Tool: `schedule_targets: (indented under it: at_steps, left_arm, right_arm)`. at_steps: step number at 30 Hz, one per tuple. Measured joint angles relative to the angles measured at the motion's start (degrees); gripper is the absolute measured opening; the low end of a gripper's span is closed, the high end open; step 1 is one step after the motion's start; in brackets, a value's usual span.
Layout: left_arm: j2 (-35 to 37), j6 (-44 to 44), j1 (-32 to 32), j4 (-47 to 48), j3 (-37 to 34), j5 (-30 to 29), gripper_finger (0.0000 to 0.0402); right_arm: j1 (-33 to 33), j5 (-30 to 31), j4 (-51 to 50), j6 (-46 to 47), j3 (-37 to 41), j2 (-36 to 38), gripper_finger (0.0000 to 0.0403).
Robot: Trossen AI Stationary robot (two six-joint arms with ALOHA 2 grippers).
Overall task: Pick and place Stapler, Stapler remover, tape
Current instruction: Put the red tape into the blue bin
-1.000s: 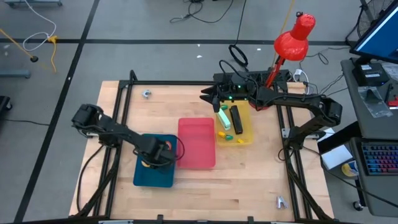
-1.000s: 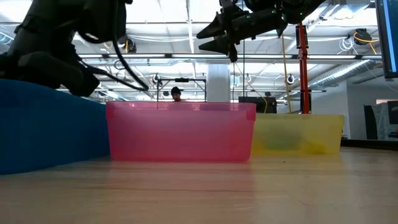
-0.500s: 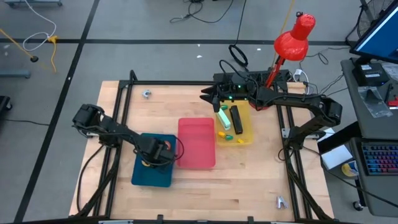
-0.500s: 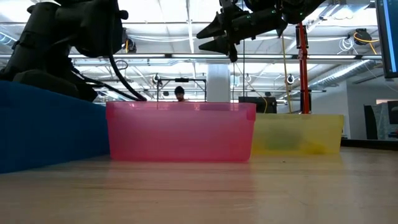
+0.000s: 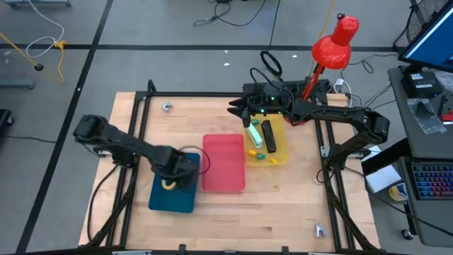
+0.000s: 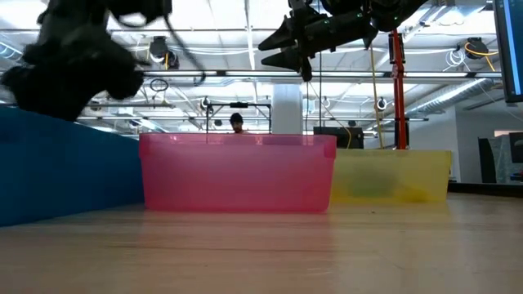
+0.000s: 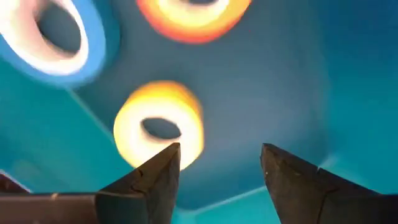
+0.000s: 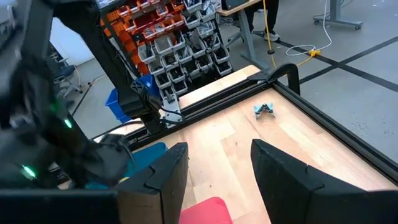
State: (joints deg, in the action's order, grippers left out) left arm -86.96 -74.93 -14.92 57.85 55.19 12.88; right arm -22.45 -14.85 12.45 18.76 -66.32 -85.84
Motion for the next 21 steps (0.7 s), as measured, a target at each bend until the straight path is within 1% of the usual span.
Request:
schedule_targets:
  at_steps: [2,5,9,13,15,17,19,21]
  left_arm:
    - [3.9,-0.7,0.6,2.1,1.9,-4.7,0.0226]
    - [10.5,-0.9,1.5,2.6,4.7,-14.5,0.0227]
    - [19.9,1.0,2.1,1.3,5.7,-27.8,0.0228]
    - [28.2,0.9,2.3,1.5,5.6,-38.0,0.0228]
    - [31.5,1.4,2.3,1.1,5.6,-41.8,0.0228]
    - [34.2,2.8,2.5,-0.1,5.6,-44.7,0.0228]
    - [36.1,5.3,3.0,-1.5,5.6,-46.1,0.0228]
    - [37.4,8.0,3.8,-3.5,5.6,-46.5,0.0228]
  right_arm:
    - [-0.6,0.1,0.0,-0.6,0.0,0.0,0.0171]
    - [-2.8,3.6,-2.5,-1.8,0.0,0.1,0.0171]
    - [-7.5,7.5,-5.9,-5.2,0.0,-1.3,0.0171]
    - [-12.5,9.9,-9.2,-6.4,-0.2,-2.9,0.0171]
    - [-14.7,10.6,-12.3,-6.2,0.0,-4.1,0.0171]
    - [-16.3,10.5,-12.5,-6.1,-0.3,-6.0,0.0171]
    - [-17.4,10.3,-13.4,-5.9,-2.0,-8.6,0.0171]
    - [-18.2,10.2,-16.9,-5.8,-4.3,-11.9,0.0171]
